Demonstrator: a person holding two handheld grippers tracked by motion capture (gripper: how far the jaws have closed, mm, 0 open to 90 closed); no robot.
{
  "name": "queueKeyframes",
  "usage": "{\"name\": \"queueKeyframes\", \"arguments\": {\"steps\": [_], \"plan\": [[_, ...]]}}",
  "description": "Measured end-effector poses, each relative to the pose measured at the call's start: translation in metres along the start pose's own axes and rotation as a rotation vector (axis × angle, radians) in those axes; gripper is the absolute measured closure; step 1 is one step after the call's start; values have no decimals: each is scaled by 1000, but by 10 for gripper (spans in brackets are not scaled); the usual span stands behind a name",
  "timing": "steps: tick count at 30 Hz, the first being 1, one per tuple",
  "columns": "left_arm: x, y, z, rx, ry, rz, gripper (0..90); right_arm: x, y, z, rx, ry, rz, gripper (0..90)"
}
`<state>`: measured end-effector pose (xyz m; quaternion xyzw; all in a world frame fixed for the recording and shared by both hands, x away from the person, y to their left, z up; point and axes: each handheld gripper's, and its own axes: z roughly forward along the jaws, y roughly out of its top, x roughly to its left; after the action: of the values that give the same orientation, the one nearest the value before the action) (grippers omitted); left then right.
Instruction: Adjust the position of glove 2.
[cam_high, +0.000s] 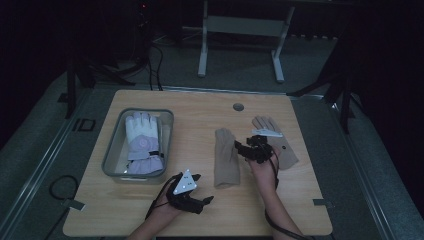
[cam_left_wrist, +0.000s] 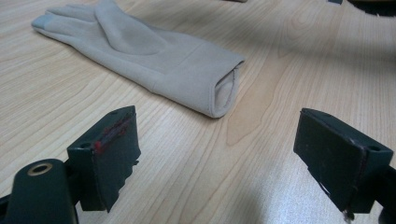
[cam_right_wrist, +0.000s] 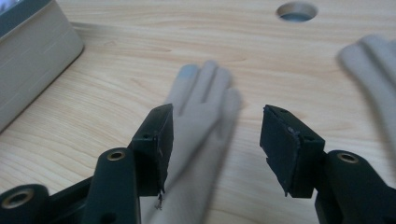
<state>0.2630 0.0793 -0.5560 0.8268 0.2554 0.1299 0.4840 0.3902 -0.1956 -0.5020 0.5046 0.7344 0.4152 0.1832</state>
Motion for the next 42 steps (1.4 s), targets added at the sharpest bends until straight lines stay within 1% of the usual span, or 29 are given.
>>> {"name": "queueKeyframes", "arguments": {"steps": [1, 3, 5, 6, 8, 10, 14, 15, 17, 18, 20, 21, 23, 25, 26, 32, 35, 37, 38, 40, 41, 42], "plan": [[0, 0, 0, -1, 0, -2, 143, -6, 1, -3, 7, -4, -13, 444], [0, 0, 0, -1, 0, -6, 143, -18, 3, -8, -5, 1, -24, 460], [0, 0, 0, -1, -2, -6, 143, -30, 4, -12, 8, -24, -55, 470], [0, 0, 0, -1, -1, -5, 143, -36, 4, -15, 5, -20, -65, 480], [0, 0, -1, 1, -3, -7, 143, -48, 4, -18, 13, -26, -76, 480], [0, -1, 0, 0, -3, -9, 143, -61, 5, -22, 20, -31, -73, 494], [1, -1, 0, -3, -4, -10, 143, -85, 6, -28, 13, -40, -67, 506], [1, -1, 0, -2, -3, -8, 143, -91, 6, -29, 7, -34, -71, 504], [0, -1, 0, -1, -5, -10, 143, -100, 7, -30, 13, -60, -81, 501], [0, -1, 0, 0, -6, -10, 143, -104, 8, -30, 14, -54, -87, 494], [0, -1, 0, 0, -6, -10, 143, -112, 8, -28, 24, -71, -109, 488], [1, -1, 0, -1, -5, -10, 143, -115, 8, -27, 30, -63, -112, 488], [1, -1, 0, -3, -6, -13, 143, -121, 8, -23, 41, -78, -129, 488], [1, -1, 0, -3, -7, -15, 143, -126, 7, -20, 44, -69, -138, 477], [1, -1, 0, -3, -5, -14, 143, -129, 7, -19, 44, -75, -146, 478], [1, -1, -1, -10, 1, -19, 142, -141, 5, -8, 79, -78, -159, 476], [1, -1, -1, -10, -1, -23, 143, -145, 2, 0, 92, -75, -164, 440], [1, -1, -1, -8, -1, -24, 143, -146, 1, 3, 94, -67, -169, 440], [1, -1, -1, -8, -1, -24, 143, -146, -1, 8, 109, -70, -189, 459], [2, -2, -1, -9, -1, -26, 143, -148, -2, 14, 133, -82, -198, 477], [2, -2, -1, -10, -1, -26, 143, -149, -3, 17, 149, -92, -201, 502], [2, -2, -1, -8, -1, -24, 143, -150, -5, 21, 167, -92, -206, 515]]}}
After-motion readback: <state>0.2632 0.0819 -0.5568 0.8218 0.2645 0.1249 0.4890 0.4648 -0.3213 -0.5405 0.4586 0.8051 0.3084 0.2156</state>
